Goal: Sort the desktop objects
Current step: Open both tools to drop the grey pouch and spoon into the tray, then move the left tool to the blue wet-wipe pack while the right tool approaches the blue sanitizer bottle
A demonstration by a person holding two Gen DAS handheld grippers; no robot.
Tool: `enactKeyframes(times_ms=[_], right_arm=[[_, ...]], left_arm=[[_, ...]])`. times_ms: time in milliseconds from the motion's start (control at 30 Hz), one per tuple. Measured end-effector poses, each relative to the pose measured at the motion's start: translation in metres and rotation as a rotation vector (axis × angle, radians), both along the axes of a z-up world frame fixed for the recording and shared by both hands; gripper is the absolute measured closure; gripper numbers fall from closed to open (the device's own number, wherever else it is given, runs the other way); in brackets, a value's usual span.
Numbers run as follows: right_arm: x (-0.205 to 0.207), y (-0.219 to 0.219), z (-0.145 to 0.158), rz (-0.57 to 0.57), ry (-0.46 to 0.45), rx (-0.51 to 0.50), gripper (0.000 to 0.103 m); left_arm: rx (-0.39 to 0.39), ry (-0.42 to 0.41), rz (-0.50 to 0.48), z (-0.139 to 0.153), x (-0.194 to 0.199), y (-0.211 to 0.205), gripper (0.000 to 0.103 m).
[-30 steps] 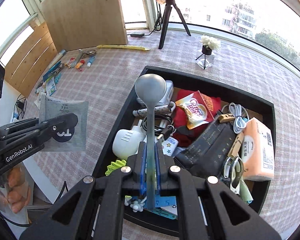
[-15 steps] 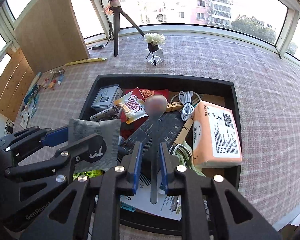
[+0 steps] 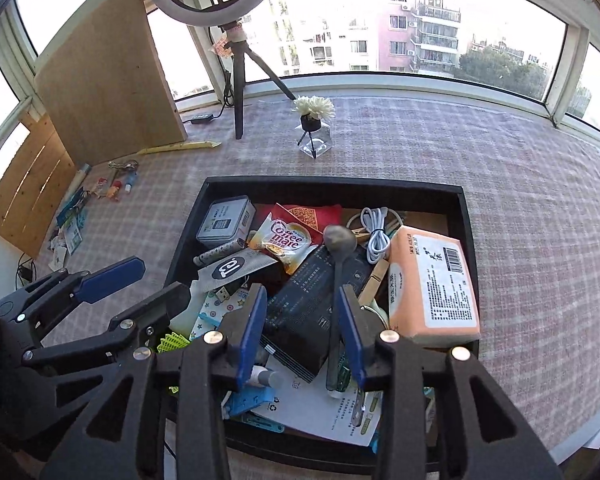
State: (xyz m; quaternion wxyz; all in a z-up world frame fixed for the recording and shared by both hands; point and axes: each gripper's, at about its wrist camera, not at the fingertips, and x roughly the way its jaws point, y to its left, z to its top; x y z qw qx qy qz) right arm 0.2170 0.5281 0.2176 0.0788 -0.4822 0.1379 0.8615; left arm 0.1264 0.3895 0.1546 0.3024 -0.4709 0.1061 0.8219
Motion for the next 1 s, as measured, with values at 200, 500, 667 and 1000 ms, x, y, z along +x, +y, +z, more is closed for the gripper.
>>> enactKeyframes(times_ms=[200, 500, 667, 1000], right_arm=[[-0.013, -0.023, 0.007, 0.052, 0.012, 0.006, 0.067], [-0.042, -0.069, 0.002, 0.122, 0.011, -0.022, 0.066], [-0.061, -0.108, 0.001, 0.143, 0.007, -0.025, 0.066], [-0.123, -0.2, -0.008, 0.195, -0.023, -0.046, 0.066]], left_arm=[[0.005, 0.013, 0.04, 0.007, -0.006, -0.021, 0.055], [0.028, -0.02, 0.121, 0.004, -0.032, -0.078, 0.051], [0.032, -0.039, 0.184, -0.001, -0.058, -0.131, 0.049], [-0.009, -0.041, 0.332, -0.017, -0.123, -0.271, 0.048]])
